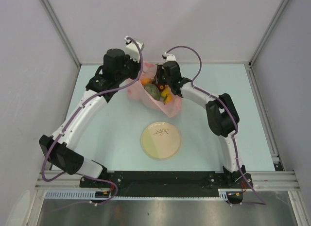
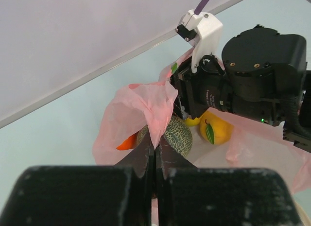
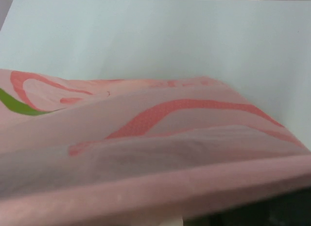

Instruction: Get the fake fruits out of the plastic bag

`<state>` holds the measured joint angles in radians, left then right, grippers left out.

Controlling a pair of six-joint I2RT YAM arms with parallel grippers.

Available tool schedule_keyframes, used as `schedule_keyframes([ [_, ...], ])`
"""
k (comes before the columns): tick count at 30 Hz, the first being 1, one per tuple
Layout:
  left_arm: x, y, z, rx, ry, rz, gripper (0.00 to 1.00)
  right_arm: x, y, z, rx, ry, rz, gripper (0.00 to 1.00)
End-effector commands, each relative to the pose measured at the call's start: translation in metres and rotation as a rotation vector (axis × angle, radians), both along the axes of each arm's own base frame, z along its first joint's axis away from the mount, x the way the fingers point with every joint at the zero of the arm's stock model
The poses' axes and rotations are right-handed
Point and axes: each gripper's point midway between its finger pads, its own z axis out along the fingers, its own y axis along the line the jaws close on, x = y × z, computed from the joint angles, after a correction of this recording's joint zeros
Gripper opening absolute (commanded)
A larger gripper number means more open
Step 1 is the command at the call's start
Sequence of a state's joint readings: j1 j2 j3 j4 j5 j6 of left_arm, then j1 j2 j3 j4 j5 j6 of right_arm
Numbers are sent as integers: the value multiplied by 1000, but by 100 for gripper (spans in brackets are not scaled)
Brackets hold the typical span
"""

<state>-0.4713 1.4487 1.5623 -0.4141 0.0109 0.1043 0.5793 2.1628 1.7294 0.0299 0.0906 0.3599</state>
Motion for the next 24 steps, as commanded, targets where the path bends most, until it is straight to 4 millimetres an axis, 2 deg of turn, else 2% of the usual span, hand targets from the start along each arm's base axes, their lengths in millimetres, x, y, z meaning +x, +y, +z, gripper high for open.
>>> schedule_keyframes([
  [1,2,-7,26,-50,-44,-23,0,23,-2,16,48,-32,-62,42],
  [6,4,-7,25,-38,-42,-24,0,39,-3,14,61,-42,-84,44],
  [7,4,-7,25,-36,-41,-24,0,41,-3,8,55,-34,-87,44],
  [11,6,-9,24,-29,-42,-26,0,48,-10,2,40,-26,-124,42],
  [16,7,-8,22,-15,-39,-21,0,57,-13,1,44,-32,-138,42],
  [17,7,-9,23,-17,-41,-24,0,57,-12,6,48,-40,-139,42],
  [19,6,-9,25,-14,-46,-27,0,48,-13,2,30,-7,-140,41],
  [20,5,-9,28,-15,-53,-29,0,40,-13,-6,33,19,-143,41],
  [21,6,-10,27,-9,-52,-32,0,37,-14,7,51,8,-140,41],
  [24,6,-10,27,-11,-53,-32,0,27,-10,2,61,36,-124,41],
])
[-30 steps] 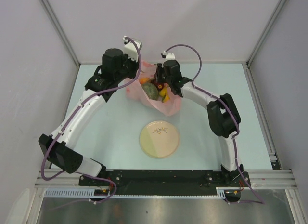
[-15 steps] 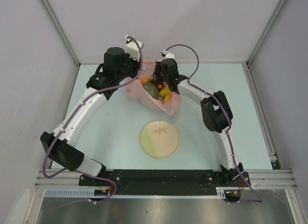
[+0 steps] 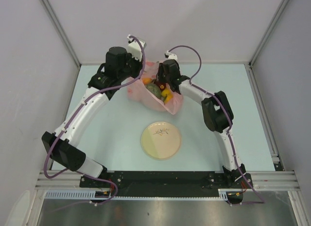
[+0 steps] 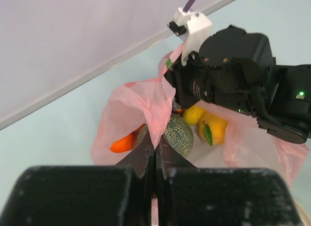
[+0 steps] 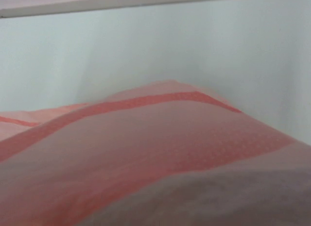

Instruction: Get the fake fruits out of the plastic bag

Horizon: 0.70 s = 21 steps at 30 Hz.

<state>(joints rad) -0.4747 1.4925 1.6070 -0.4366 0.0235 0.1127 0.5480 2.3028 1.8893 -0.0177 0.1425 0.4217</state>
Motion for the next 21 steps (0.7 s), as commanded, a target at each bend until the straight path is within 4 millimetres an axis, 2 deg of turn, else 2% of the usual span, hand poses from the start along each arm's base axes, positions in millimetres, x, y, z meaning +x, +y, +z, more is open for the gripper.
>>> schedule_keyframes([
  [1,0,-4,30,-25,-70,-17,1,-10,-3,21,33,5,-25,41],
  [4,0,-4,32,-27,-74,-17,0,-11,-7,15,-5,8,-42,39],
  [7,-1,-3,35,-27,-82,-17,0,-17,-5,19,-6,2,-43,39],
  [9,-1,-2,33,-25,-79,-15,0,-15,-6,20,-2,-4,-55,43],
  [10,-2,-2,33,-26,-79,-17,0,-11,-7,23,7,-15,-62,45],
  [11,-3,-2,31,-23,-73,-18,0,-6,-9,15,2,-6,-70,47],
  [13,-4,-2,29,-22,-69,-21,0,1,-9,14,10,-16,-69,51],
  [15,-6,-2,28,-15,-64,-30,0,11,-10,10,17,-24,-68,62],
  [16,-7,-3,27,-9,-62,-33,0,18,-10,17,37,-55,-66,63],
  [21,-7,-3,22,14,-35,-41,0,38,-11,16,69,-82,-51,64],
])
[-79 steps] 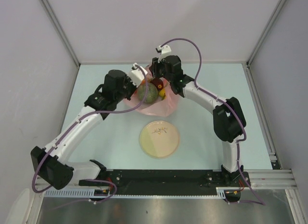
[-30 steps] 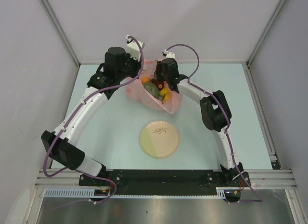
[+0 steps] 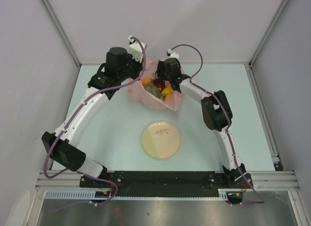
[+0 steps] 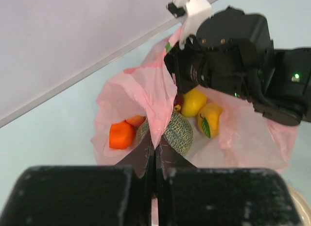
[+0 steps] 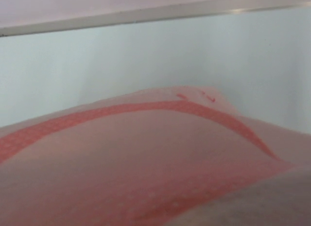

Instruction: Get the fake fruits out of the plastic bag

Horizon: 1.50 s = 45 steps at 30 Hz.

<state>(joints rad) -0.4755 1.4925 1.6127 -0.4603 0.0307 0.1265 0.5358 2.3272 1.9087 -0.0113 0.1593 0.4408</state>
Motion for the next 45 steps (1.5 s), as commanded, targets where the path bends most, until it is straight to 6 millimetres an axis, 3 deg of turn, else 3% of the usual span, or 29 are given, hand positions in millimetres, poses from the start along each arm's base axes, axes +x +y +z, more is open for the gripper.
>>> schedule_keyframes([
  [1,-4,-3,24,-5,-43,-26,0,30,-3,20,62,-88,-7,62],
  [5,-2,-3,22,4,-37,-20,0,33,3,21,85,-95,29,44],
  [10,0,0,23,18,-48,-9,0,27,9,27,99,-92,39,38],
  [14,-1,0,21,18,-48,-9,0,24,10,32,97,-99,50,28],
  [17,-1,1,21,20,-51,-7,0,17,15,37,106,-98,68,32],
  [20,-2,2,21,21,-53,-7,0,11,18,39,124,-85,88,44],
  [24,-3,3,20,24,-56,-4,0,8,19,39,120,-81,91,42],
  [29,-3,4,20,27,-59,-2,0,6,18,41,119,-85,103,25],
  [33,-2,4,20,28,-62,-1,0,7,16,45,115,-95,98,1],
  [35,-2,4,19,29,-61,0,0,8,14,48,110,-108,95,0],
  [38,-2,4,17,30,-56,1,0,8,14,66,99,-158,132,0],
  [45,12,20,-1,15,-26,109,0,-14,16,160,149,-310,255,0],
])
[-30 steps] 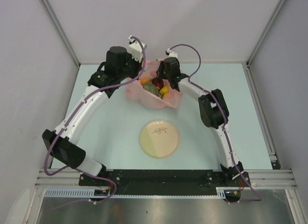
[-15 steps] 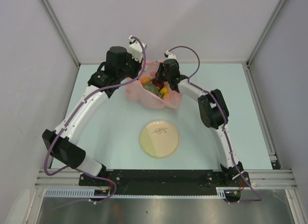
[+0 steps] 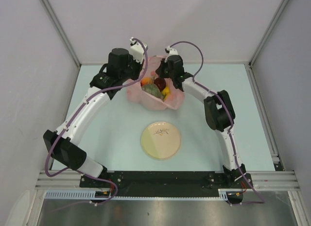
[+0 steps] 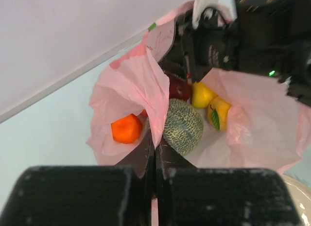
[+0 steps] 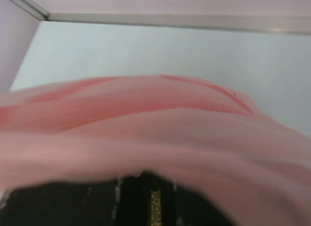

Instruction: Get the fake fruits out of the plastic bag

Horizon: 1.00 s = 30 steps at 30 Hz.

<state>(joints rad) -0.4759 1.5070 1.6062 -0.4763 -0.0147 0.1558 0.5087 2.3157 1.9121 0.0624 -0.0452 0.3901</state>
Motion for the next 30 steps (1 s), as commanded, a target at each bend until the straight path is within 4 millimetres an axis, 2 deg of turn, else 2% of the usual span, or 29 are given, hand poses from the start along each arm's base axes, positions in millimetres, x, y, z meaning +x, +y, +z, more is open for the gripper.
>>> schedule_keyframes([
  [1,11,18,11,-42,-41,103,0,-15,-3,141,104,-251,74,0],
  [6,31,26,12,-87,-29,174,0,-38,-11,187,119,-316,98,0],
  [7,35,28,12,-90,-27,184,1,-47,-14,202,124,-341,105,0],
  [8,40,29,18,-113,-32,194,0,-52,-13,209,128,-352,114,0],
  [10,50,30,15,-131,-20,208,0,-63,-14,224,131,-373,130,0],
  [11,54,31,24,-144,-34,208,0,-73,-16,235,137,-389,139,0],
  [12,61,29,20,-142,-26,211,0,-77,-16,240,137,-395,144,0],
  [13,65,32,30,-153,-46,216,0,-86,-20,252,139,-416,146,0],
  [14,69,31,31,-157,-49,213,0,-92,-18,258,142,-426,157,0],
  [16,77,31,28,-156,-45,216,0,-102,-19,272,138,-461,165,0],
  [17,81,31,31,-158,-54,218,1,-111,-23,288,148,-490,166,0],
  [19,86,31,29,-158,-52,220,0,-125,-24,306,157,-524,180,0],
  [20,86,31,28,-158,-52,218,0,-139,-28,324,159,-561,191,0],
  [23,87,32,22,-154,-39,221,0,-167,-28,341,135,-611,236,0],
  [24,86,33,21,-154,-38,222,0,-185,-28,354,133,-640,257,0],
  [26,81,34,20,-153,-32,218,0,-207,-27,355,103,-641,304,0],
  [27,79,35,21,-152,-31,216,0,-222,-33,364,96,-676,319,0],
  [28,75,34,21,-175,-20,215,0,-235,-29,353,77,-632,357,0],
  [29,72,32,21,-177,-16,209,0,-244,-29,352,74,-622,378,0],
  [30,70,32,20,-181,-12,201,0,-261,-35,360,71,-644,400,0],
])
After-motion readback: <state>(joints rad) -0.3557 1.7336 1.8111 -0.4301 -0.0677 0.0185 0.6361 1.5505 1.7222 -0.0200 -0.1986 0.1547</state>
